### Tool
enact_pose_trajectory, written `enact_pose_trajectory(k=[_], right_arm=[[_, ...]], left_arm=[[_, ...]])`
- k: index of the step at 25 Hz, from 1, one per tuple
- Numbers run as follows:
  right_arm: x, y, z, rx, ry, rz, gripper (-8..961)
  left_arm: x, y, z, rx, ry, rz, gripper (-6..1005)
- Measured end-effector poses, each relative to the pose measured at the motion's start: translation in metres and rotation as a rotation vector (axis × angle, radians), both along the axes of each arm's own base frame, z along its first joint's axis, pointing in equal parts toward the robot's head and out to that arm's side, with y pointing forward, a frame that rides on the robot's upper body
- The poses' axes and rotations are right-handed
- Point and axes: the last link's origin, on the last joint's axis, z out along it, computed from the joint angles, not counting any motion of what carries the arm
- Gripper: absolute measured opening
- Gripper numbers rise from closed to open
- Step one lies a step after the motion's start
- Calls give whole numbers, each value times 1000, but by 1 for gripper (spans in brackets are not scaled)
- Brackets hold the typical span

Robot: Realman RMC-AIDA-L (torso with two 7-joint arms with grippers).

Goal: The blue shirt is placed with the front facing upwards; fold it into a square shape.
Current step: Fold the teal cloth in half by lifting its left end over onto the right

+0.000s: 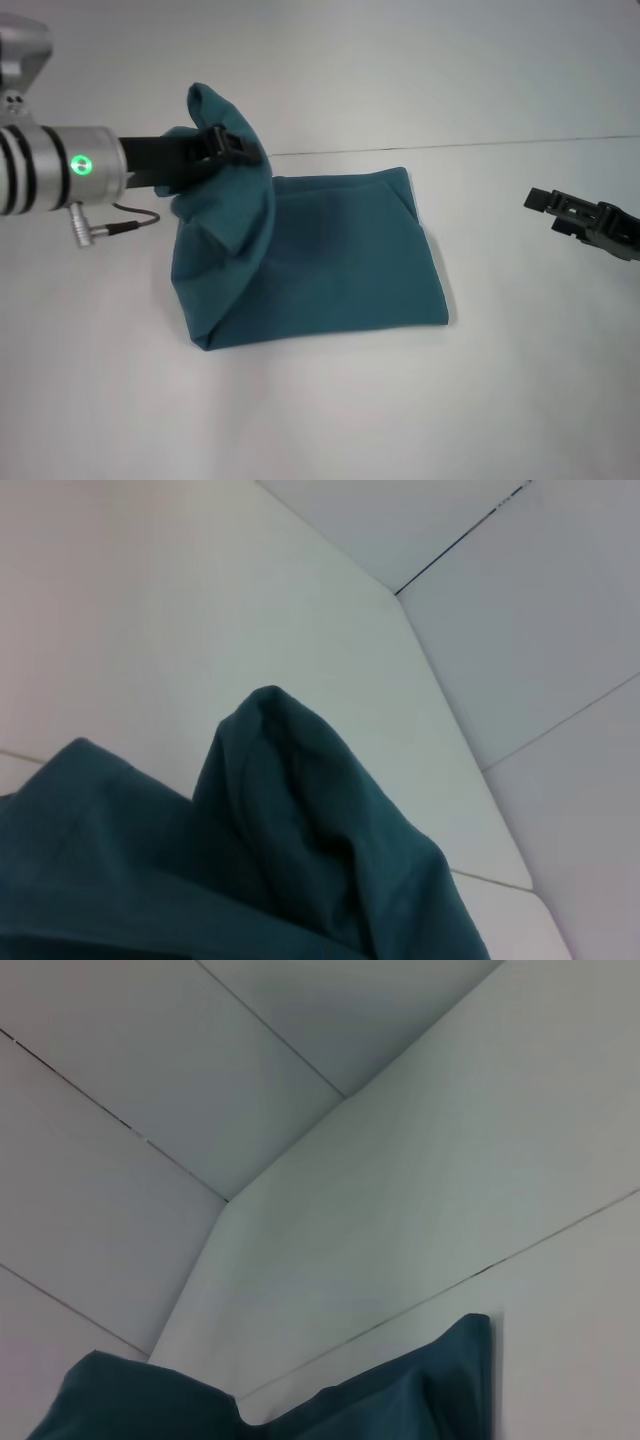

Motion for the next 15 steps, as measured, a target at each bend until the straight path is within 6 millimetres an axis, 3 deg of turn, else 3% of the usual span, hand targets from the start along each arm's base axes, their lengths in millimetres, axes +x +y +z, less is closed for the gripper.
enact_pose_trajectory(k=[5,15], right_arm=[[0,-1,-1,-3,3,1,942],[1,-3,-1,-6,5,-1,942]], left_arm=[[9,-2,-23,-37,-5,-10,142],[25,1,-42,-28,-12,-32,143]])
